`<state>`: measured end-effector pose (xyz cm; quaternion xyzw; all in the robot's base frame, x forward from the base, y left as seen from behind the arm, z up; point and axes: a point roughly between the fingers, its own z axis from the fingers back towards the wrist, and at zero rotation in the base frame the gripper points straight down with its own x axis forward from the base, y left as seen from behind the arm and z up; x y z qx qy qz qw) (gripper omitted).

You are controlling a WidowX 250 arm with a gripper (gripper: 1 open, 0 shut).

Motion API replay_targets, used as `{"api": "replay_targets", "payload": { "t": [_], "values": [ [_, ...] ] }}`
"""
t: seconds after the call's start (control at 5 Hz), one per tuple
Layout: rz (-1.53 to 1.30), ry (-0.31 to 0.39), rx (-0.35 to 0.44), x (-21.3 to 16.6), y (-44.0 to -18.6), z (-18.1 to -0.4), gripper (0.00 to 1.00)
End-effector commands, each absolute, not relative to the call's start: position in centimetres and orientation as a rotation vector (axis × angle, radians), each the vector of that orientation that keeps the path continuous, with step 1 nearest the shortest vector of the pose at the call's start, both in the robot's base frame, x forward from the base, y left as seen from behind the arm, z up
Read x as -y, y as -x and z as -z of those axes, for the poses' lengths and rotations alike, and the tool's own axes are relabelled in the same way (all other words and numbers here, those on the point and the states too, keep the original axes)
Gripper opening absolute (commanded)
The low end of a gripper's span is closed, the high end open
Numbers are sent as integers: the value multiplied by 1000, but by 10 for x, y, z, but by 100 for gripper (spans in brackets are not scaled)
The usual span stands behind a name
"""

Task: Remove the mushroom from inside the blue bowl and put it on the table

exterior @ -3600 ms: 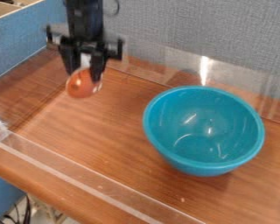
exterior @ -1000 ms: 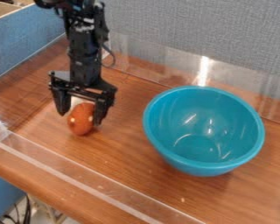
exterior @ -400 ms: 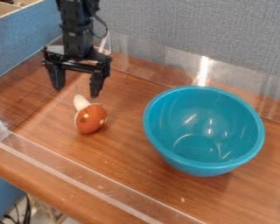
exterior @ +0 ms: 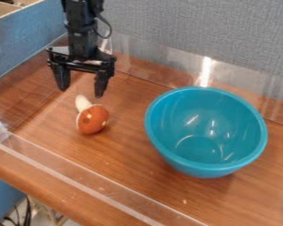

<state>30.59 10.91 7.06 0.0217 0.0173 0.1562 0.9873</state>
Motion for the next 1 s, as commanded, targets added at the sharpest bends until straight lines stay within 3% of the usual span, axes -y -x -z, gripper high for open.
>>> {"api": "replay_targets", "payload": {
  "t": [0.0, 0.4, 0.8],
  "values": [
    [-312, -49, 36, -124, -308, -95, 100],
    [-288, -31, 36, -132, -300, -89, 100],
    [-287, -18, 35, -118, -299, -69, 100]
  ]
}}
